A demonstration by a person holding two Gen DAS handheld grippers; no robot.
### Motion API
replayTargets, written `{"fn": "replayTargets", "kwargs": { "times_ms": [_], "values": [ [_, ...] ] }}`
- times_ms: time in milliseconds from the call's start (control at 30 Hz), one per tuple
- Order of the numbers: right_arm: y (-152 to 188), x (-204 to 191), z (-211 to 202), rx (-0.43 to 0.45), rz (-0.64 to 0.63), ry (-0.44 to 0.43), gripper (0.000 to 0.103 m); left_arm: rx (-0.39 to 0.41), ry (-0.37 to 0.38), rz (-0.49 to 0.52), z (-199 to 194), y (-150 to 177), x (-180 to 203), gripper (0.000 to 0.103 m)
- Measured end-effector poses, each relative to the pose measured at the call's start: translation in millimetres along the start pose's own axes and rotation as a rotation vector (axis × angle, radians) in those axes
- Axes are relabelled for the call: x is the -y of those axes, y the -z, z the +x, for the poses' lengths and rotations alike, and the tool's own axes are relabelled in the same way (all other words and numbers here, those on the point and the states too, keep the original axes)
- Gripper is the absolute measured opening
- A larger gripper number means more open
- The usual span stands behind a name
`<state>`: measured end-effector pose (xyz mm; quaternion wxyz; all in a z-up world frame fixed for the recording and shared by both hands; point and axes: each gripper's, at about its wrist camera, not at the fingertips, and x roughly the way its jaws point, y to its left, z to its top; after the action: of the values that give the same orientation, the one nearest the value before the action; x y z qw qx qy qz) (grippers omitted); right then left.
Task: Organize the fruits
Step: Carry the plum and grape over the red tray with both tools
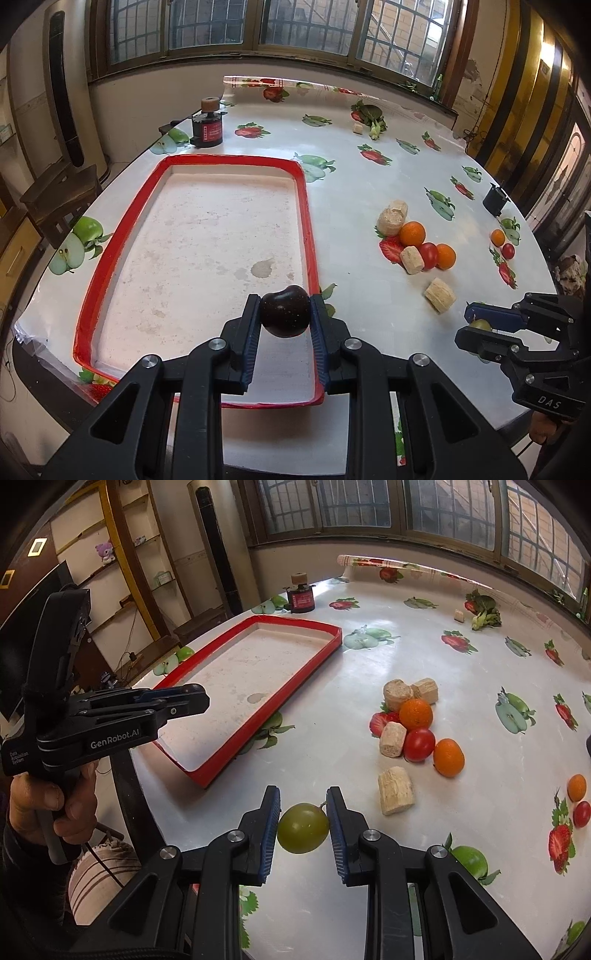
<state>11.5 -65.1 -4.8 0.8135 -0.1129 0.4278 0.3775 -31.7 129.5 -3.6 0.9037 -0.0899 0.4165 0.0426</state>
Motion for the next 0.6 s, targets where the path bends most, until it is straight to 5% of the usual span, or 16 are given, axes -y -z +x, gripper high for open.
{"fn": "replayTargets", "kwargs": {
  "times_ms": [600],
  "values": [
    [-38.1, -24.4, 35.7, -0.005, -0.033, -0.093, 0.026, 0.0, -0.07, -0.066, 0.7, -1.0, -50.5, 0.023]
  ]
}}
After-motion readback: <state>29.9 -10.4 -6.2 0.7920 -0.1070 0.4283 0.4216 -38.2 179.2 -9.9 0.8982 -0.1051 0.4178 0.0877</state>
